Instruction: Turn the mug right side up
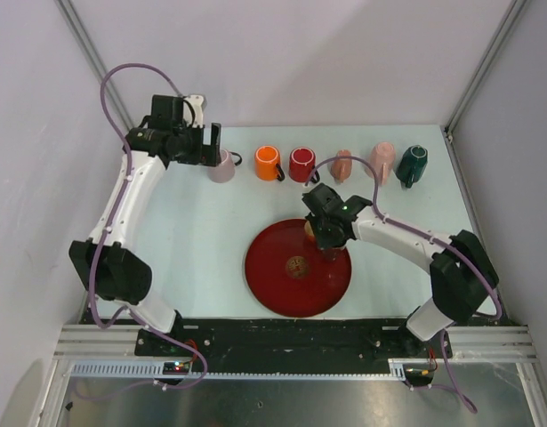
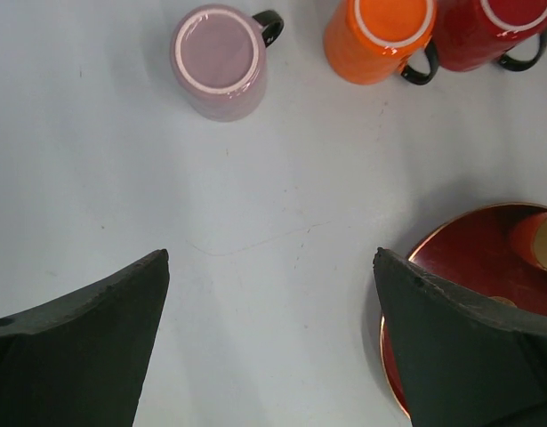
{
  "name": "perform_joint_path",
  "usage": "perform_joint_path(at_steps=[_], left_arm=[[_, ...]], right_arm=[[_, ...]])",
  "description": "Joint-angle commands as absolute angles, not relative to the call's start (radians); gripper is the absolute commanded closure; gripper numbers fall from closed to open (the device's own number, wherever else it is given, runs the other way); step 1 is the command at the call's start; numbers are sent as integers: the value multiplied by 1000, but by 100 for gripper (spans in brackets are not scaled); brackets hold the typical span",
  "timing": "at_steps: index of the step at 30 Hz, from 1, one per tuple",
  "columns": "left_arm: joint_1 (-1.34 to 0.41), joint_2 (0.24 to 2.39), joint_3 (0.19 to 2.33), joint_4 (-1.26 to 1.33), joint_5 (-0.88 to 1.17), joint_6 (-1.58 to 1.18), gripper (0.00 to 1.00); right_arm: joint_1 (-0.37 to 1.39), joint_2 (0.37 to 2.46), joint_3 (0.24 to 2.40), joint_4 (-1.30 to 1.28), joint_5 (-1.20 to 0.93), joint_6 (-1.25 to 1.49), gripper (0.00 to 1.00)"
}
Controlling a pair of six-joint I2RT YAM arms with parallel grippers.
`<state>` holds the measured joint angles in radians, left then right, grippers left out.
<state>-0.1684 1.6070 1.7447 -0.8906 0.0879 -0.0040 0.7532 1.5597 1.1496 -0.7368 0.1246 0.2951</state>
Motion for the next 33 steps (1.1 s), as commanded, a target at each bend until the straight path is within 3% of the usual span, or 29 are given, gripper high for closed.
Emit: perform_joint_path(at_steps=[1,5,11,14,16,18,26,33], left_arm=[[-169,1635,1722,-872,33,-41,0],[-170,1662,1677,-846,-14,-112,0],[-200,1787,1742,-810,-93,-157,0],[-199,1932,1903,-798,-24,38,0],[-198,2026,2010,-799,-21,207,0],[-193,2096,2079,-799,-16,351,0],[-194,2274,2259,-801,147,636,0],[-265,2376,2327,-801,57,1047,4]], right_arm=[[761,1599,1138,-605,202,322,100],[759,1618,1127,-597,208,334,100],[757,1571,1126,-628,206,335,53],[756,1533,1129,-650,191,325,37],[756,1509,1136,-673,184,320,16],[755,1484,1144,-691,176,317,4],[753,1424,1165,-733,153,311,1],[754,1414,1169,-785,143,315,0]])
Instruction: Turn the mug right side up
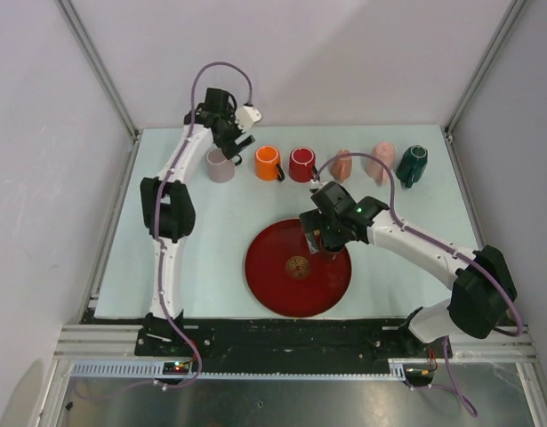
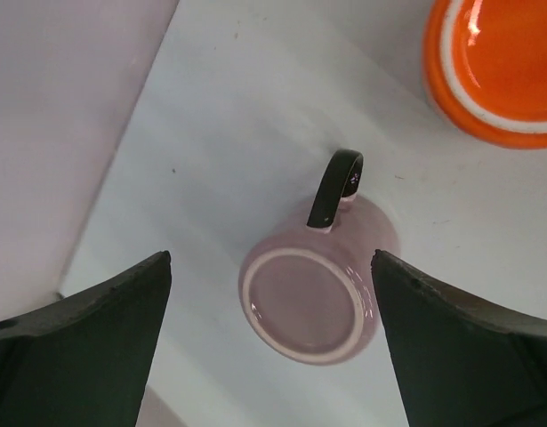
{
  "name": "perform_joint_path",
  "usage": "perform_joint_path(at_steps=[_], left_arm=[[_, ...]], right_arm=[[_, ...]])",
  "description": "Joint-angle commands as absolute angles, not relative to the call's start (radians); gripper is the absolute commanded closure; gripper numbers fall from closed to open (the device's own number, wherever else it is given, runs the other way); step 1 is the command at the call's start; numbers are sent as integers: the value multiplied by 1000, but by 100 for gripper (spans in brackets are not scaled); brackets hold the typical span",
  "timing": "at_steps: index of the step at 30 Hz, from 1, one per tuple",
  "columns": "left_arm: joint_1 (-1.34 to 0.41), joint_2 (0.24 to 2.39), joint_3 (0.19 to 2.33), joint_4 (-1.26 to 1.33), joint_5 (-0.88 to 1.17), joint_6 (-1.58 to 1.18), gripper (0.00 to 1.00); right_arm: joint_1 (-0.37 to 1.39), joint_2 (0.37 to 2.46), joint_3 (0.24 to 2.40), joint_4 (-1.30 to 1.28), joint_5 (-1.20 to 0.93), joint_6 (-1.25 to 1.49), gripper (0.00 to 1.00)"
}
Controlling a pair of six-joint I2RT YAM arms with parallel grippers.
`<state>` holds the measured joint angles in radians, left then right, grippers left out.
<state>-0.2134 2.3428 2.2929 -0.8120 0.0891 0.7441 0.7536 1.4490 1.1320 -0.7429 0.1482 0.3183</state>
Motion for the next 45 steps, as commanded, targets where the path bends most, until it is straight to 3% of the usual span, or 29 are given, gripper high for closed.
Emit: perform_joint_path(at_steps=[1,6,17,21,23,31,39,45], left_arm=[[-271,2386,2320,-801,32,1090,6],[-283,2420,2275,-812,-55,1234,12],[-285,2527,2331,-818,-205,1282,29],[-284,2528,2314,-833,-227,1268,50],[-283,2509,2286,-837,-224,1260,55],[-254,2457,2231,-849,-254,1261,52],[-240,2439,2193,-858,-235,1211,95],[-227,2406,2233,-857,-215,1100,100]], right_arm=[[755,1410,1170,-794,148,318,1],[753,1374,1171,-839,180,331,1],[746,1327,1171,-876,203,331,1],[744,1322,1171,-878,208,329,1],[744,1322,1171,-876,208,328,1],[743,1316,1181,-866,203,306,1],[744,1308,1185,-861,205,292,1],[743,1286,1228,-872,222,286,1]])
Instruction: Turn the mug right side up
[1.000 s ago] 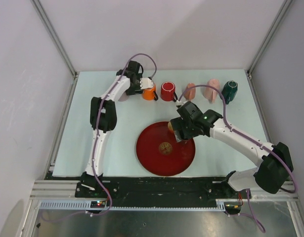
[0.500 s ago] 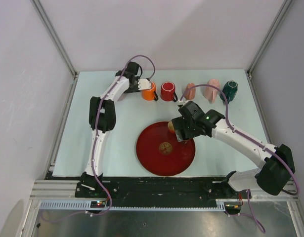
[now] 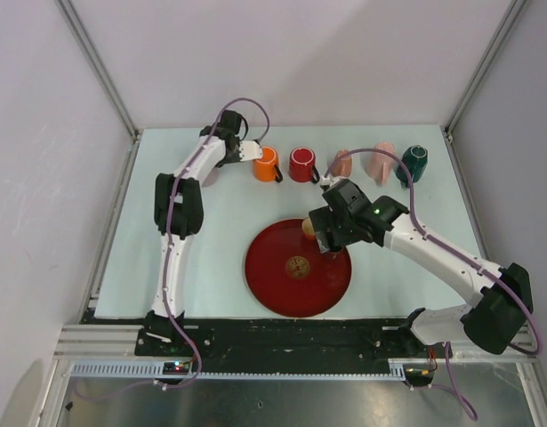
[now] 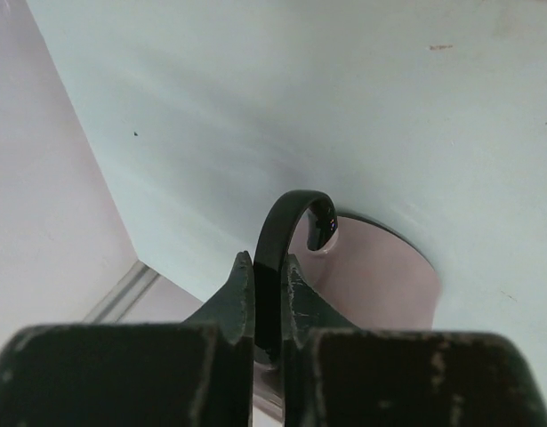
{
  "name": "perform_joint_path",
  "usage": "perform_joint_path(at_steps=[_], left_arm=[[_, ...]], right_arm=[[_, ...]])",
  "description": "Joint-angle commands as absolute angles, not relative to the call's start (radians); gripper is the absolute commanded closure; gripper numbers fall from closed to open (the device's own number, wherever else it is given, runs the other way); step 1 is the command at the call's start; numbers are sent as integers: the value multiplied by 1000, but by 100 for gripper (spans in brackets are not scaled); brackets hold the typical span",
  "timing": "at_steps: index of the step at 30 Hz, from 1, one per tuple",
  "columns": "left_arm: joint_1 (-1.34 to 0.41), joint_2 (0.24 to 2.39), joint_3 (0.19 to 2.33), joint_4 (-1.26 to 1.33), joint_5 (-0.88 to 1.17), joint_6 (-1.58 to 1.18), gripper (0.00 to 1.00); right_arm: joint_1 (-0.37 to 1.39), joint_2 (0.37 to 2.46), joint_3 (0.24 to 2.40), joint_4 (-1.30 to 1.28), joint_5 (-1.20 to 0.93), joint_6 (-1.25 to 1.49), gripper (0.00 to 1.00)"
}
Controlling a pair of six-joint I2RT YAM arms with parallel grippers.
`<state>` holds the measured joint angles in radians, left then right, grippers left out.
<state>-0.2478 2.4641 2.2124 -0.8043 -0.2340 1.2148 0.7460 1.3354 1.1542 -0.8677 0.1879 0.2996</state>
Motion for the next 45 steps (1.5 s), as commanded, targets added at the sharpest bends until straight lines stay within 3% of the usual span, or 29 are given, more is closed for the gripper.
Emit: perform_joint_path(at_steps=[1,6,11,19,24,37,39,40,42,43,44,45], left_arm=[[-218,2397,2267,-857,-205,1034,100],[-180,2275,2294,-857,-118,782,100],[-162,2086,2139,-855,3,616,100],[-168,1849,1995,-857,266,388,100],[-203,1714,1946,-857,387,310,100],[-243,1590,1924,-856,558,205,100],[-245,1592,1934,-857,586,188,100],[-244,1596,1940,-856,595,180,100],[-245,1602,1943,-857,605,174,100],[-244,1605,1943,-856,601,173,100],[-243,1609,1941,-856,598,173,100],[-243,1611,1939,-857,589,176,100]], right_arm=[[743,1274,1235,-868,221,284,1],[720,1213,1261,-768,110,282,1],[698,1196,1262,-569,-68,310,1],[642,1383,1288,-75,-466,512,1],[631,1558,1381,177,-596,671,1],[627,1762,1553,242,-645,778,1],[633,1775,1554,274,-674,800,8],[636,1780,1555,302,-691,813,17],[642,1788,1561,334,-728,828,46],[643,1787,1562,336,-734,830,70],[643,1784,1557,324,-728,818,85],[642,1774,1551,310,-722,805,93]])
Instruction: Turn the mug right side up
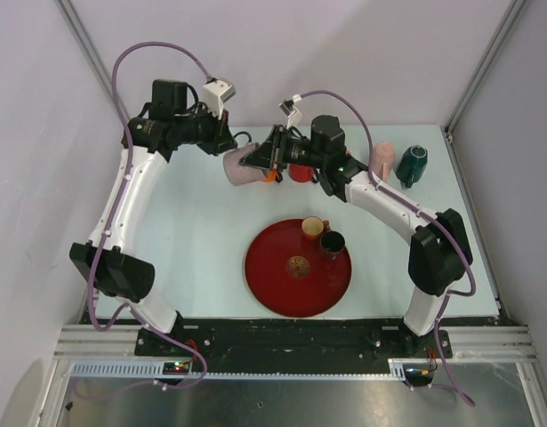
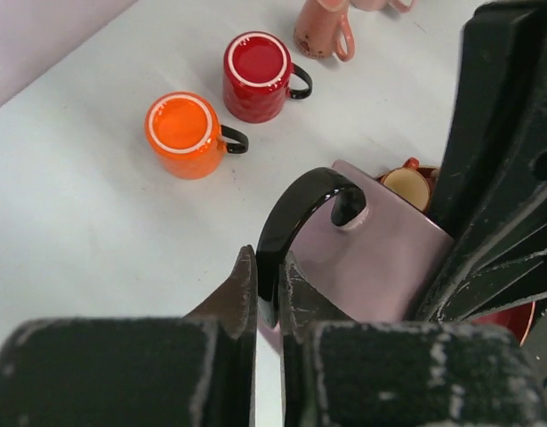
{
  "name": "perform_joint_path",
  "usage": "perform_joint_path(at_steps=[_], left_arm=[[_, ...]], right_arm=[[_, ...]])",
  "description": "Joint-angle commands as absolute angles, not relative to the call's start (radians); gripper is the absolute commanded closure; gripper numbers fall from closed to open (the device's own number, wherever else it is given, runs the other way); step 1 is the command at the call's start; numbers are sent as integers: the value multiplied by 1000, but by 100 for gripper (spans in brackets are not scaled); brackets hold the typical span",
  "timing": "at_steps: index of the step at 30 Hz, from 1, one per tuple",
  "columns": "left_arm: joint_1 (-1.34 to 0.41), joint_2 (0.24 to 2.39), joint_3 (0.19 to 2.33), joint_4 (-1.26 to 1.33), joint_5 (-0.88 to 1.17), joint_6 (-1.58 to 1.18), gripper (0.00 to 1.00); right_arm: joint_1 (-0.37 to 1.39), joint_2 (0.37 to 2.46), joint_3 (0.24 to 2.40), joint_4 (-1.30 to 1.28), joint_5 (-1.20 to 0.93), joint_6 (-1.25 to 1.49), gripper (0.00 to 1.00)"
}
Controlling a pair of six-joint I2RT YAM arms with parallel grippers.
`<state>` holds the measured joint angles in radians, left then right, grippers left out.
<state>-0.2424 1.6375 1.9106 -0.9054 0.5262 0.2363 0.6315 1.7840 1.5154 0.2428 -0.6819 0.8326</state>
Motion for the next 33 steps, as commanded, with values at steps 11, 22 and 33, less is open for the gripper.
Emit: perform_joint_path(at_steps=[11,22,33], left_arm=[[-153,1595,1887,-857,380,186,1],[-126,1622,1850,-857,161,195,0],[-130,1694,1843,-857,147,223,0]], right_arm=[[719,1692,1575,-382,-292,274,100],[930,1870,1675,-766,20,-34,100],[937,1972,1644,-724,38,-50,100]])
